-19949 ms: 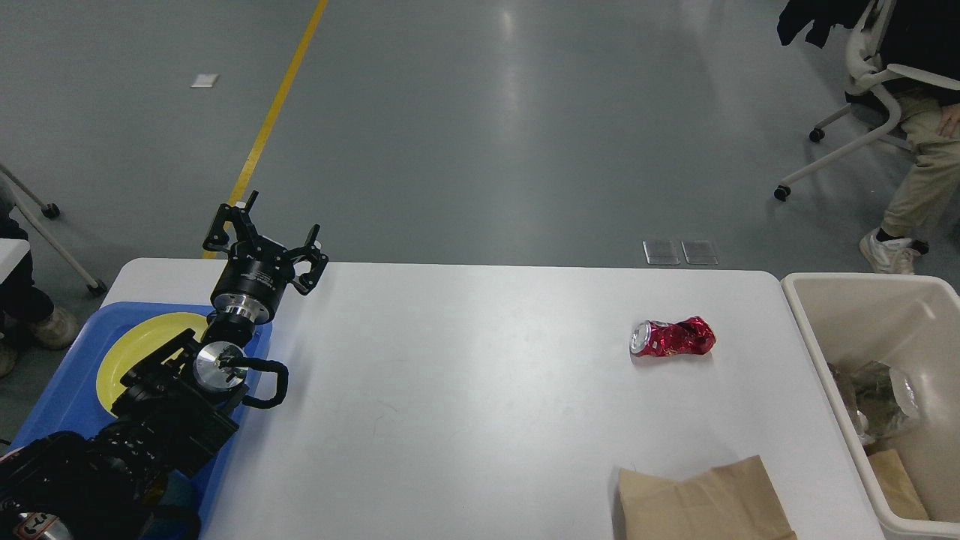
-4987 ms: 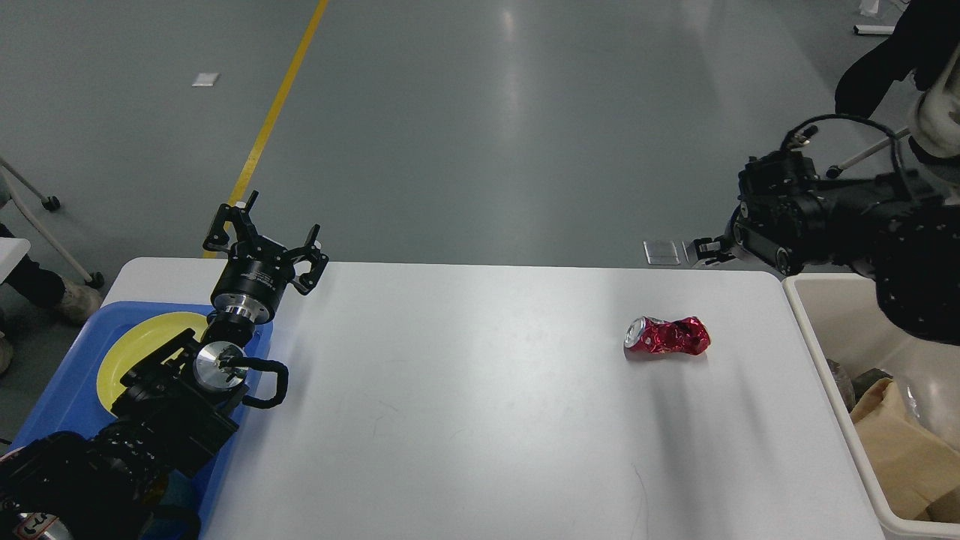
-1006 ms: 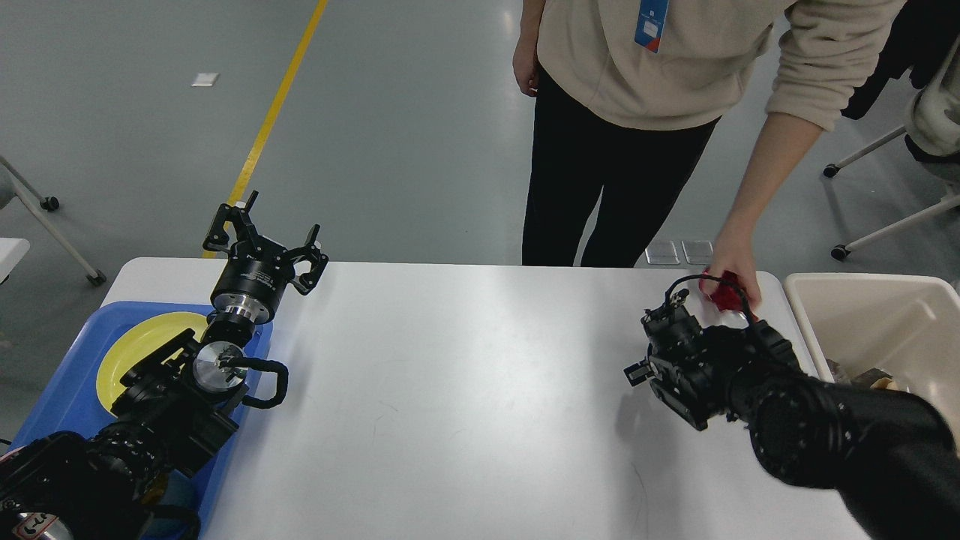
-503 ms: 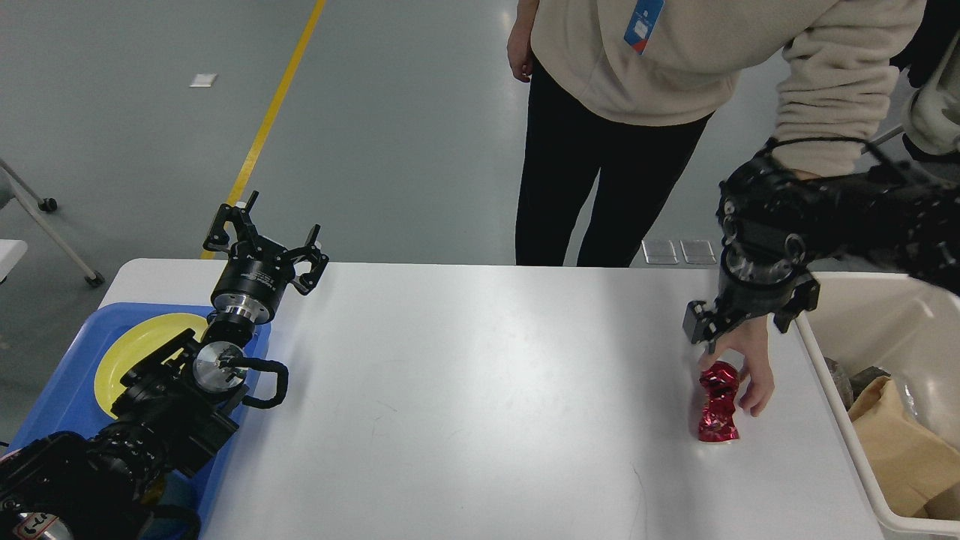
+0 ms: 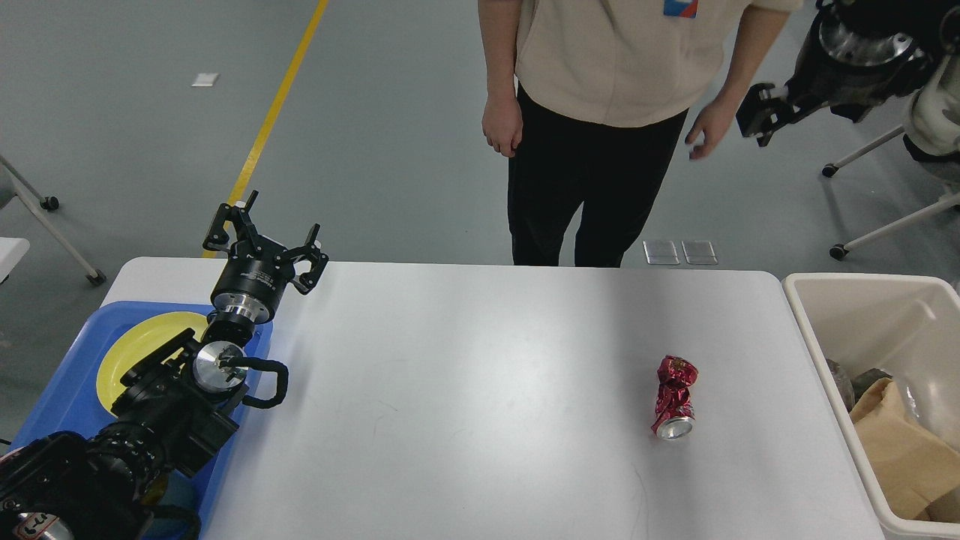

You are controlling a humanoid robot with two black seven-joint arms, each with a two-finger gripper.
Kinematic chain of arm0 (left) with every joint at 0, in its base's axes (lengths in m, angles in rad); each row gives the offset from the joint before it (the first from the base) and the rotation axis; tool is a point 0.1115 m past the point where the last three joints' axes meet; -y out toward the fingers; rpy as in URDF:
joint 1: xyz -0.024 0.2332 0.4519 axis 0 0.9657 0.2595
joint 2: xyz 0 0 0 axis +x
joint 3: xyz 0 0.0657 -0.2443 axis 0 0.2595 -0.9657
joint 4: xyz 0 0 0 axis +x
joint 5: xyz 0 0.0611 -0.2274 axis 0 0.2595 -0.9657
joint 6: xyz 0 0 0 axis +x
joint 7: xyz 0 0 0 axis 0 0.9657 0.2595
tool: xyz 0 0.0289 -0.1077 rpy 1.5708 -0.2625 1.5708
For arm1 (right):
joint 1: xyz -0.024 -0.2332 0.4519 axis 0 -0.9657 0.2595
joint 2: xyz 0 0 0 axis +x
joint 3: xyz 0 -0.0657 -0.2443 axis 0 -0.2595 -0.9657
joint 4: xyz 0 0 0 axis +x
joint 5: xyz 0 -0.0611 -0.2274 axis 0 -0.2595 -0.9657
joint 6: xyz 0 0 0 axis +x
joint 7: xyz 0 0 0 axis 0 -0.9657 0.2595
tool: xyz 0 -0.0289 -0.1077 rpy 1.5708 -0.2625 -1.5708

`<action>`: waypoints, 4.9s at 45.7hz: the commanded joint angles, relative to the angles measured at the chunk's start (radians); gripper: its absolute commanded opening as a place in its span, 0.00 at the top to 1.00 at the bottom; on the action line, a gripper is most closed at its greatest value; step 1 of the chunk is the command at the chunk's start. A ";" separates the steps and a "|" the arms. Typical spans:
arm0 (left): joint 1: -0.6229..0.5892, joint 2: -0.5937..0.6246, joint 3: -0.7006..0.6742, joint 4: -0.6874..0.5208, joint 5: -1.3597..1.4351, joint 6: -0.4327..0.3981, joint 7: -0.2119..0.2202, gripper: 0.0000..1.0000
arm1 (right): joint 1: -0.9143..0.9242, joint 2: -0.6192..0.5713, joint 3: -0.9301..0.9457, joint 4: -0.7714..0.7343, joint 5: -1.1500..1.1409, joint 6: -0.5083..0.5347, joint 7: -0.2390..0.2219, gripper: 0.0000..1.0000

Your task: Tidy desktop

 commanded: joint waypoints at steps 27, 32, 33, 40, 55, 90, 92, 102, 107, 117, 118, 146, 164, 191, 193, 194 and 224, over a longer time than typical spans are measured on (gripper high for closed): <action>0.000 0.000 0.000 0.000 0.000 0.000 0.000 0.03 | -0.382 -0.257 0.223 0.041 0.045 0.000 0.000 0.00; 0.000 0.000 0.000 0.000 0.000 0.000 0.000 0.03 | -0.509 -0.292 0.349 0.035 0.045 0.000 0.000 0.00; 0.000 0.000 0.000 0.000 0.000 0.000 0.000 0.03 | -0.533 -0.294 0.370 0.033 0.045 0.000 0.000 0.00; 0.000 0.000 0.000 0.000 0.000 0.000 0.000 0.03 | -0.665 -0.289 0.499 -0.002 0.045 0.000 0.000 0.00; 0.000 0.000 0.000 0.000 0.000 0.000 0.000 0.03 | -0.922 -0.190 0.686 -0.157 0.045 0.000 0.000 0.00; 0.000 0.000 0.000 0.000 0.000 0.000 0.000 0.03 | -1.078 0.143 0.735 -0.499 0.047 -0.086 0.002 0.00; 0.000 0.000 0.000 0.000 0.000 0.000 0.000 0.03 | -1.081 0.148 0.734 -0.501 0.047 -0.092 0.002 0.00; 0.000 0.000 0.000 0.000 0.000 0.000 0.000 0.03 | -1.107 0.168 0.715 -0.505 0.047 -0.165 0.005 0.00; 0.000 0.000 0.000 0.000 0.000 0.000 0.000 0.03 | -1.109 0.171 0.712 -0.502 0.054 -0.254 0.005 0.02; 0.000 0.000 0.000 0.000 0.000 0.000 0.000 0.03 | -1.112 0.174 0.631 -0.499 0.180 -0.297 0.004 0.96; 0.000 0.000 0.000 0.000 0.000 0.000 0.000 0.03 | -1.111 0.174 0.625 -0.498 0.180 -0.296 0.004 1.00; 0.000 0.000 0.000 0.000 0.000 0.000 0.000 0.03 | -0.796 0.010 0.419 -0.271 0.183 0.000 0.002 1.00; 0.000 0.000 0.000 0.000 0.000 0.000 0.000 0.03 | -0.114 -0.205 0.120 -0.110 0.182 0.000 0.002 1.00; 0.000 0.000 0.000 0.000 0.000 0.000 0.000 0.03 | -0.418 -0.415 -0.205 -0.409 0.199 -0.800 0.008 1.00; 0.000 0.000 0.000 0.000 0.000 0.000 0.000 0.03 | -0.468 -0.417 -0.187 -0.436 0.199 -0.845 0.010 1.00; 0.000 0.000 0.000 0.000 0.000 0.000 0.000 0.03 | -0.498 -0.417 -0.176 -0.452 0.199 -0.857 0.010 1.00; 0.000 0.000 0.000 0.000 0.000 0.000 0.000 0.03 | -1.353 -0.143 0.286 -0.792 0.226 -0.912 0.016 0.65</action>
